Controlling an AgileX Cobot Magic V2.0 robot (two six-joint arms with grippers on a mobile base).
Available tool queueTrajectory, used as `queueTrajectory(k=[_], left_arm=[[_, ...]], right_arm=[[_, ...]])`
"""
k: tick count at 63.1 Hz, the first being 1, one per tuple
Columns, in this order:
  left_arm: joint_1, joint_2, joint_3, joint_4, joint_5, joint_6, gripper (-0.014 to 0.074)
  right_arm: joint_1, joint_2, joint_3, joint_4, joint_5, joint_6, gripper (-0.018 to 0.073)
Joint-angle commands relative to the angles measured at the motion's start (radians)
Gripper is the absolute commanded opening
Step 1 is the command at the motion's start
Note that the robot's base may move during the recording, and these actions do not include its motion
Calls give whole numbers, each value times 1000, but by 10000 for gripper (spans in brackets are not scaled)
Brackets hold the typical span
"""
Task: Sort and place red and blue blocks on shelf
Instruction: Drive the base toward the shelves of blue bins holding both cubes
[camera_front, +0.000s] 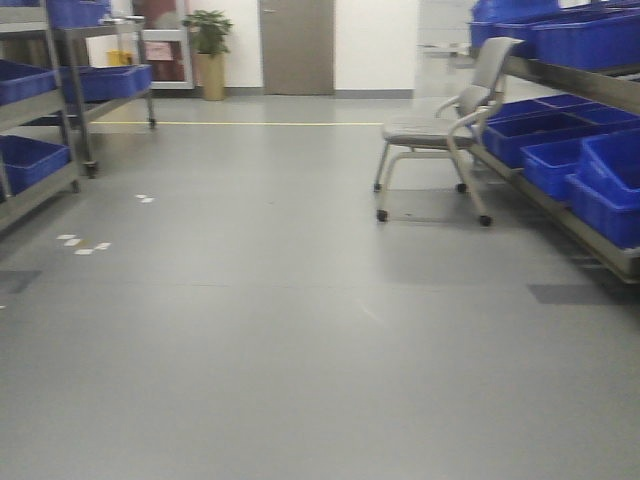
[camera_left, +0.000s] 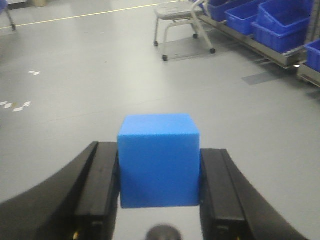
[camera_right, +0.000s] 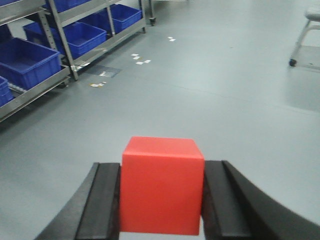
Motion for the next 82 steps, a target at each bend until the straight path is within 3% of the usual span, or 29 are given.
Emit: queueTrajectory(k=[1, 82], left_arm=[[-3, -17, -26, 10, -84, -4, 281], [-3, -17, -26, 10, -84, -4, 281]], right_arm=[[-3, -3, -24, -5, -93, -11, 287], [-3, -3, -24, -5, -93, -11, 287]])
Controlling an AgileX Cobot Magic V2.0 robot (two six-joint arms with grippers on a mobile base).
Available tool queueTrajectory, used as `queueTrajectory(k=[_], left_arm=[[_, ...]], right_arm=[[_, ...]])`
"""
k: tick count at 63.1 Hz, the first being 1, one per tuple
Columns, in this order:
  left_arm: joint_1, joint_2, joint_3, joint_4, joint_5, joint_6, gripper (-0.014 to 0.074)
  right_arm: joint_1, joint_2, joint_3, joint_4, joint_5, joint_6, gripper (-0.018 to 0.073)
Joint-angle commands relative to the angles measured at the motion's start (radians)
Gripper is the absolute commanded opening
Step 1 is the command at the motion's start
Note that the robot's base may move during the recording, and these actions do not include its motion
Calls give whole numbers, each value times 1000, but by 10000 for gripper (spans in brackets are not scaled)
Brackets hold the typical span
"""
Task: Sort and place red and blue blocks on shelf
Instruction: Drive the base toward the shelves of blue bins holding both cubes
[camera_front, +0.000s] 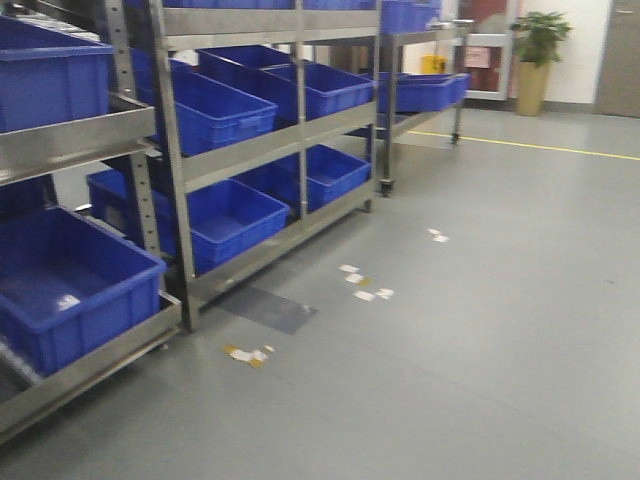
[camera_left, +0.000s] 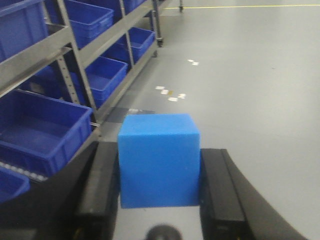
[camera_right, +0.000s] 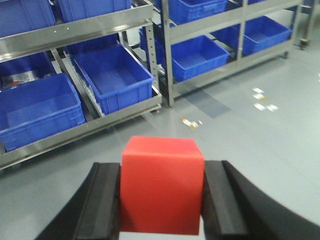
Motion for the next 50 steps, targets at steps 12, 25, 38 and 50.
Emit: queueTrajectory(k=[12, 25, 38, 50], left_arm=[[-3, -17, -26, 12, -84, -4, 281], [-3, -17, -26, 12, -84, -4, 281], [-3, -17, -26, 12, -84, -4, 281], [-3, -17, -26, 12, -84, -4, 281]], right_arm=[[-3, -3, -24, -5, -92, -11, 287], [-3, -3, -24, -5, -93, -11, 287], [-3, -3, -24, -5, -93, -11, 287], [-2, -3, -24, -5, -93, -11, 287]])
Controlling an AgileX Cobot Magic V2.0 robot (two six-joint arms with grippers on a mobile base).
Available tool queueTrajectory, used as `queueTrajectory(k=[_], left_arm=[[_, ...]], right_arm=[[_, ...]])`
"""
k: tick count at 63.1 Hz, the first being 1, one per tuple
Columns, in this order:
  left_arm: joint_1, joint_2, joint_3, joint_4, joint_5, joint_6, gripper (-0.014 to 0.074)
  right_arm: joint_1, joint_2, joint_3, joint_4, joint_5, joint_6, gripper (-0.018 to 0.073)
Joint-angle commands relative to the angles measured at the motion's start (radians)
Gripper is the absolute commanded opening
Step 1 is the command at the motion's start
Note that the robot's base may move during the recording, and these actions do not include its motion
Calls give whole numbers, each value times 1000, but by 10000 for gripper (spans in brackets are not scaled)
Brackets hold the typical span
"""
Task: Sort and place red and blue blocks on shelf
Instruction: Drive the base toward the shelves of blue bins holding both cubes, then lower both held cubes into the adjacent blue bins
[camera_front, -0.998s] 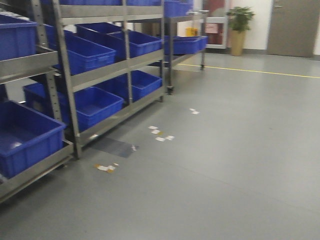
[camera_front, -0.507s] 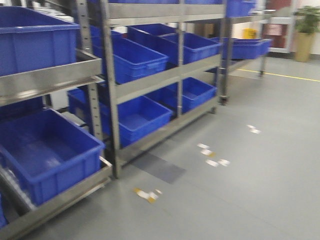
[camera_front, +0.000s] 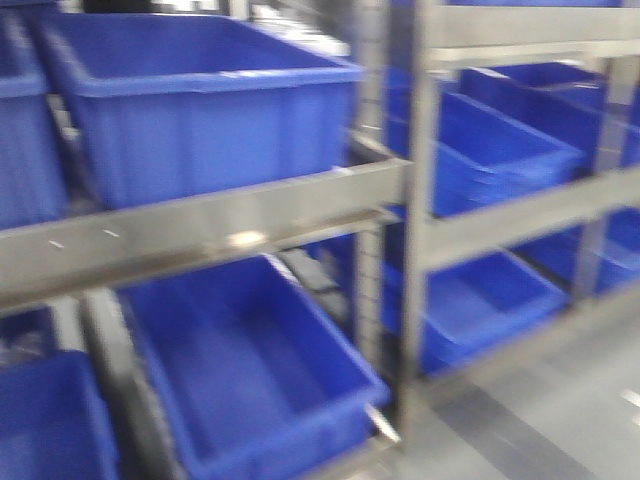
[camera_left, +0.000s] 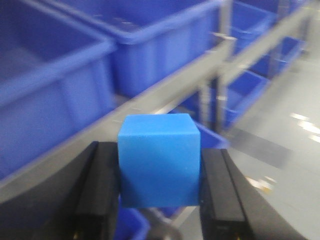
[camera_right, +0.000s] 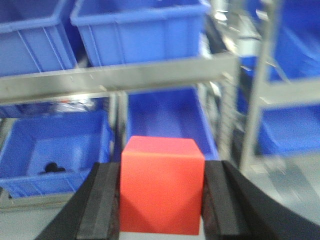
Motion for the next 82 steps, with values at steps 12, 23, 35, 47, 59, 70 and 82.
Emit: queueTrajectory(k=[12, 23, 35, 47, 59, 70, 82], left_arm=[[-3, -17, -26, 12, -84, -4, 281], [-3, -17, -26, 12, -84, -4, 281], [-3, -17, -26, 12, -84, -4, 281], [-3, -17, -26, 12, -84, -4, 281], [-3, -17, -26, 12, -84, -4, 281], [-3, -17, -26, 12, -84, -4, 281], [-3, -17, -26, 12, -84, -4, 281]], right_arm=[[-2, -3, -24, 0, -92, -11, 287], [-1, -3, -24, 0, -83, -11, 287], [-1, -3, -24, 0, -83, -11, 287], [-1, -3, -24, 0, -83, -11, 287], [-1, -3, -24, 0, -83, -11, 287], [-1, -3, -24, 0, -83, -11, 287], [-1, -3, -24, 0, -83, -11, 287]])
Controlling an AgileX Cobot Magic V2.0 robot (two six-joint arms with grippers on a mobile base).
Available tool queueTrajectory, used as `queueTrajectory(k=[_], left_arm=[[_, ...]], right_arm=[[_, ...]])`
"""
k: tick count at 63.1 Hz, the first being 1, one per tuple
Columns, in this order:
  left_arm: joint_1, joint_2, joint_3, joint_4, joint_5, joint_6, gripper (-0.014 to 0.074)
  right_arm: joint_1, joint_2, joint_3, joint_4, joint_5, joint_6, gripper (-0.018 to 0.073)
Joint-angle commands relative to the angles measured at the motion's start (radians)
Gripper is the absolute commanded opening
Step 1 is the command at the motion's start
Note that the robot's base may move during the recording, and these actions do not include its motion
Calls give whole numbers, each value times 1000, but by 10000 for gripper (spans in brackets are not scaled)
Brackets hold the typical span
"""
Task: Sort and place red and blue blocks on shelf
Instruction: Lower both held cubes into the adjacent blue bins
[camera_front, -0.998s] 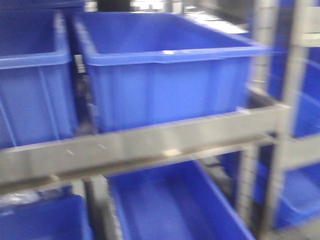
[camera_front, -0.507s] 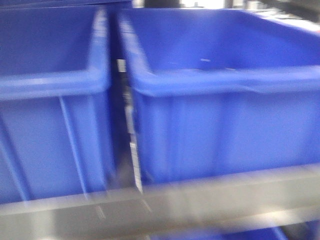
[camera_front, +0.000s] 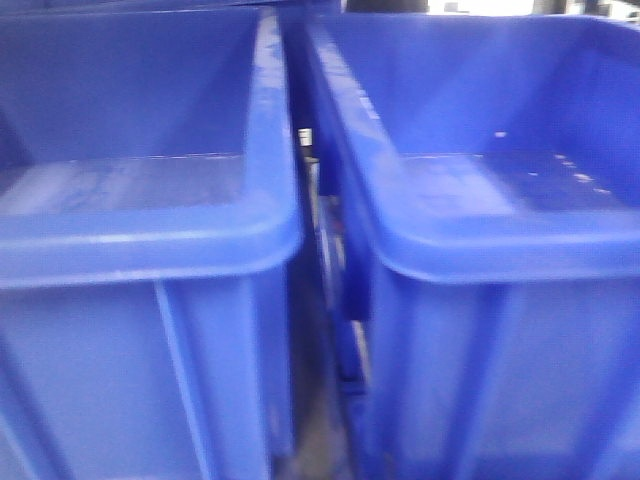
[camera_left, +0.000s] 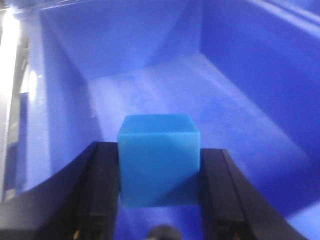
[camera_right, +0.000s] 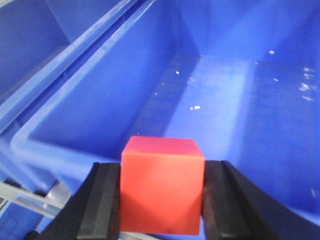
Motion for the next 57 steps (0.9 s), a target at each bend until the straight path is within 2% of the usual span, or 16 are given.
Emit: queueTrajectory(k=[1, 38, 41, 46, 57], left_arm=[[-3, -17, -26, 12, -84, -4, 281], [-3, -17, -26, 12, -84, -4, 281], [-3, -17, -26, 12, -84, -4, 281], [-3, -17, -26, 12, -84, -4, 281], [-3, -17, -26, 36, -88, -4, 281]], right_arm=[[-1, -3, -24, -5, -85, -11, 287], [-1, -3, -24, -5, -84, -12, 287], [-1, -3, -24, -46, -96, -22, 287], [-1, -3, -24, -187, -116, -39, 287], [-1, -3, -24, -337, -123, -38, 287]])
